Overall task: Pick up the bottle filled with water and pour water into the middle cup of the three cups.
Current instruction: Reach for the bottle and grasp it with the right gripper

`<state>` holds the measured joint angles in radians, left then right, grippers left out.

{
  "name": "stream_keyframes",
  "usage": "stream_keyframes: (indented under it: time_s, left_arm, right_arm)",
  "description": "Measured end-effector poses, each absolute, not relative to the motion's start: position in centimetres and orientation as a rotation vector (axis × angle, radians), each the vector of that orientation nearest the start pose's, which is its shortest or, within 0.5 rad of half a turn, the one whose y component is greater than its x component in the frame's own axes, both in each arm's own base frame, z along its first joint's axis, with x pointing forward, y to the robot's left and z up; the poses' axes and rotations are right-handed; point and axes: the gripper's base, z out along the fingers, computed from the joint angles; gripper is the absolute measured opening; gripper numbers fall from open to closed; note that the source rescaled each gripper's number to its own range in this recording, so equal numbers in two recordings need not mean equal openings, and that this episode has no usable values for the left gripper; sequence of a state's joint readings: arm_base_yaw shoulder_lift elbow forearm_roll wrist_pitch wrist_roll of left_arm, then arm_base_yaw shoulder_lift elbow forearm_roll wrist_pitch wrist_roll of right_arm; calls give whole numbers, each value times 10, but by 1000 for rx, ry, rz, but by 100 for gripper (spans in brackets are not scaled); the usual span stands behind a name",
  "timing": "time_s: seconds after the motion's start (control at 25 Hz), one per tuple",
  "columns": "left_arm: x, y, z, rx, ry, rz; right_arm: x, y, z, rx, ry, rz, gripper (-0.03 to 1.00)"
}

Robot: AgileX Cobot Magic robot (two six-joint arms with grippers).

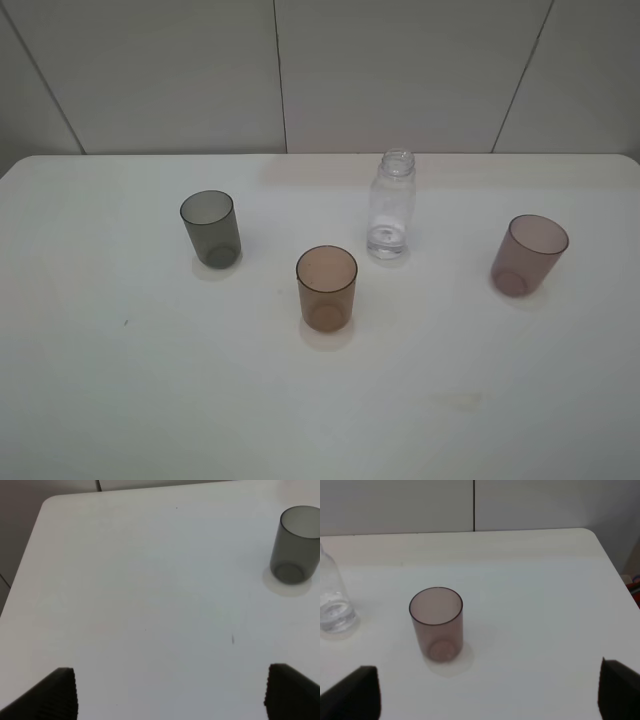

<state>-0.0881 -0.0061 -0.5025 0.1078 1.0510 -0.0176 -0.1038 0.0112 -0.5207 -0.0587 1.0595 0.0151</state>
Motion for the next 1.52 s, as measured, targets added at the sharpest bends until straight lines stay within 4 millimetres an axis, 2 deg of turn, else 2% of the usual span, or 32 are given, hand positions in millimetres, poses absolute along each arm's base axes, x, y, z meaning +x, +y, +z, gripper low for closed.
stream_keyframes:
  time_s: [0.12, 0.28, 0.48, 0.6, 0.72, 0.88, 1.0, 1.2, 1.32, 1.52]
  left_arm:
    - [-5, 9, 279, 66, 2021, 62]
    - [-5, 9, 279, 66, 2021, 62]
    - [-5, 9, 279, 66, 2021, 62]
    - [-5, 9, 279, 66, 2021, 62]
    - [-5, 9, 279, 66, 2021, 62]
    - [-5, 9, 279, 66, 2021, 62]
    - [-5, 9, 279, 66, 2021, 62]
    - [-5, 9, 279, 66, 2021, 62]
    - [-5, 9, 279, 66, 2021, 62]
    - [-5, 9, 279, 66, 2021, 62]
  right_arm:
    - [7, -5, 288, 126, 2107, -124, 95]
    - [35, -8, 308, 126, 2192, -122, 95]
    - [98, -13, 328, 124, 2245, -88, 95]
    - [136, -10, 331, 115, 2204, -22, 95]
    - [168, 2, 323, 27, 2200, 39, 95]
    - [198, 37, 308, -165, 2194, 130, 95]
    - [214, 60, 293, -272, 2207, 177, 95]
    - [229, 78, 275, -356, 2237, 188, 95]
    - [226, 88, 271, -402, 2202, 214, 95]
    - [212, 98, 247, -466, 2163, 251, 95]
